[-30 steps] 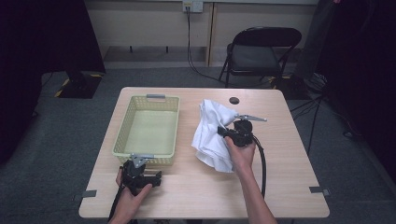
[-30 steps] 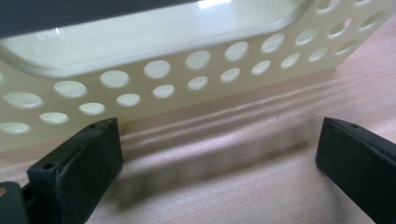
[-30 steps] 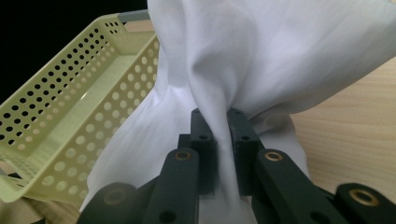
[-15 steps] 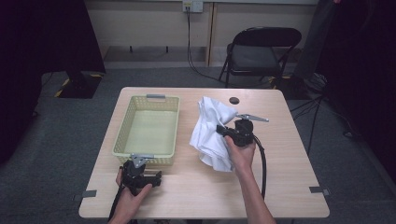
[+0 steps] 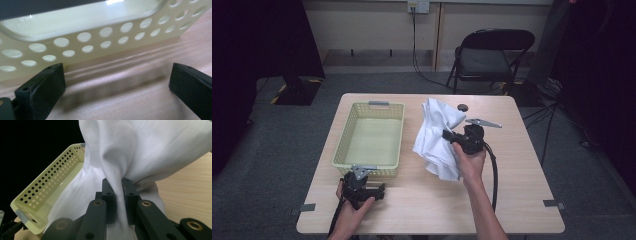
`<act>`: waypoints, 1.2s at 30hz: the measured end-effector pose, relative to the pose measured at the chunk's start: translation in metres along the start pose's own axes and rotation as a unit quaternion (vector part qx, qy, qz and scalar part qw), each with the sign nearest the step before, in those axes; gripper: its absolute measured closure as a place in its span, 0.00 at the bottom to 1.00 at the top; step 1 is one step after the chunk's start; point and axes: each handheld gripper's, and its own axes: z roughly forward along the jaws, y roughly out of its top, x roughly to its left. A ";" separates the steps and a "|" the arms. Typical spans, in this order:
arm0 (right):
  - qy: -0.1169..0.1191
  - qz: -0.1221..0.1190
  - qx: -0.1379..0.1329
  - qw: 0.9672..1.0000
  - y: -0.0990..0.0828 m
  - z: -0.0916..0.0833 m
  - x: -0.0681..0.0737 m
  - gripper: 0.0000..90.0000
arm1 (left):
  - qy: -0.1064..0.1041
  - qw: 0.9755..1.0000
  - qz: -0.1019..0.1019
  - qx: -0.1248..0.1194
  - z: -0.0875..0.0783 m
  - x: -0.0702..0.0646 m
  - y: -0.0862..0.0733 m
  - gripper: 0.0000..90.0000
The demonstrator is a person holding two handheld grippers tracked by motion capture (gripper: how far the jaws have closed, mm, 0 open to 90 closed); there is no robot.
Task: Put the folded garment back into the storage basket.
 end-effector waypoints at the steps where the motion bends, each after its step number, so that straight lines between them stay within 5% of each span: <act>1: 0.002 0.001 -0.002 1.000 0.002 -0.001 0.002 0.93 | 0.000 1.000 0.000 0.000 0.000 0.000 0.000 0.00; 36: 0.037 -0.010 -0.030 0.999 0.026 -0.002 0.036 0.93 | 0.000 1.000 0.001 0.000 0.000 0.000 0.000 0.00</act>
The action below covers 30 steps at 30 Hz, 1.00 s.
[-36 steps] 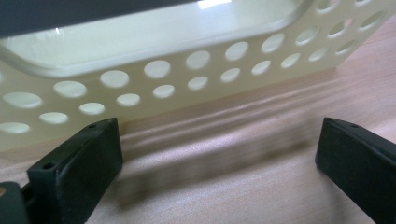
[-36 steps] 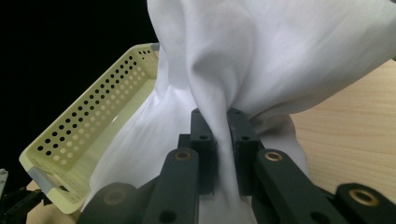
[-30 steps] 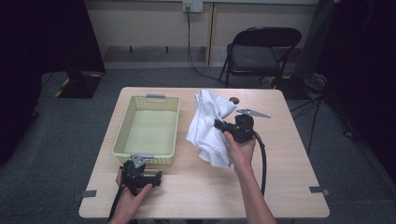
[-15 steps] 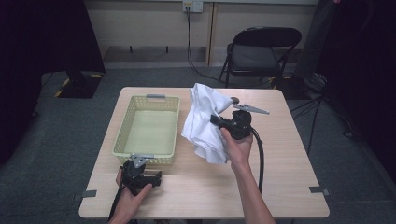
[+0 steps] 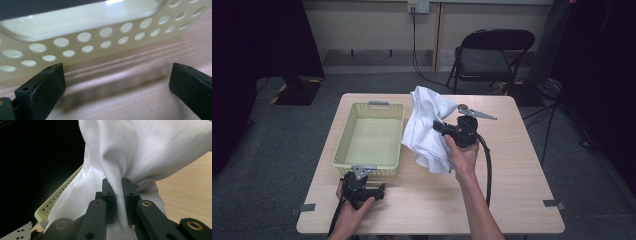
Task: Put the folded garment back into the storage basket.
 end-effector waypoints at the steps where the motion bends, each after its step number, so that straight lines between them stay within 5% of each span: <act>1: 0.001 0.000 -0.002 1.000 0.001 0.000 0.001 0.93 | 0.000 1.000 0.000 0.000 0.000 0.000 0.000 0.00; 30: 0.033 -0.013 -0.010 0.999 0.017 0.021 0.037 0.93 | -0.001 1.000 0.002 0.000 -0.001 -0.001 0.000 0.00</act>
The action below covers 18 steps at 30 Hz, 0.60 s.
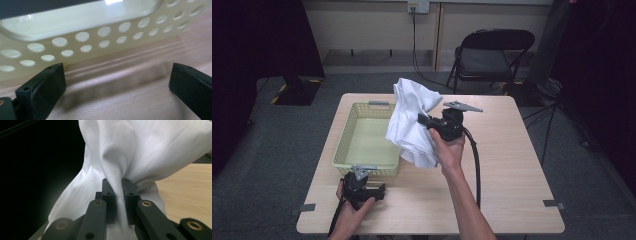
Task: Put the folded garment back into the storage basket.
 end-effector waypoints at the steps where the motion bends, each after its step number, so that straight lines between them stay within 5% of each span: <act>1: 0.002 0.000 -0.001 1.000 0.001 0.001 0.002 0.93 | 0.000 1.000 0.000 0.000 0.000 0.000 0.000 0.00; 18: 0.019 -0.004 0.008 1.000 0.004 0.028 0.019 0.93 | -0.001 1.000 0.001 0.000 0.000 0.000 0.000 0.00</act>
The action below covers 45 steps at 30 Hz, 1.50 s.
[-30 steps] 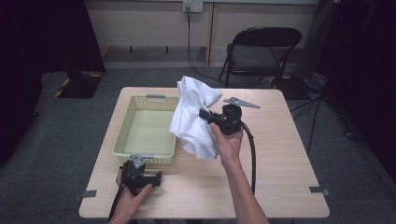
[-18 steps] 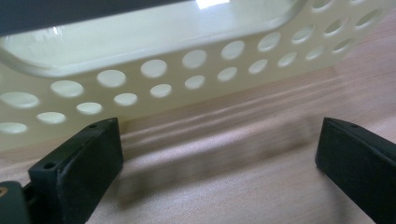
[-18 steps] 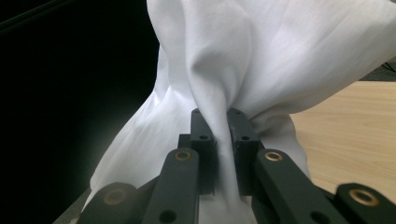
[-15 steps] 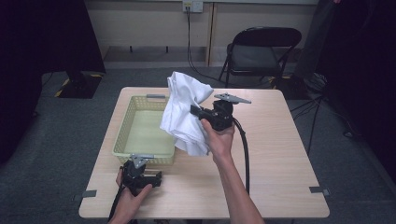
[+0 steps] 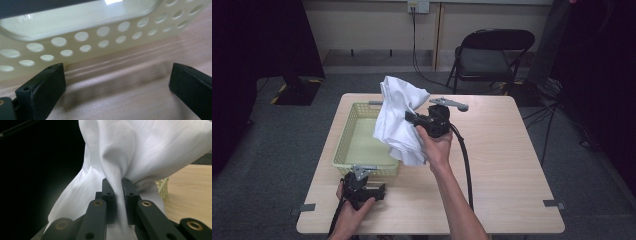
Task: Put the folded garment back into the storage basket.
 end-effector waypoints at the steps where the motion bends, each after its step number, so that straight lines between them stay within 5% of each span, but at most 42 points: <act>1: 0.000 0.000 0.001 1.000 0.000 0.002 0.000 0.93 | 0.000 1.000 0.001 0.000 0.000 0.000 0.000 0.00; 45: 0.029 0.009 0.032 0.999 0.006 0.089 0.033 0.93 | 0.000 1.000 0.001 0.001 0.000 0.000 0.000 0.00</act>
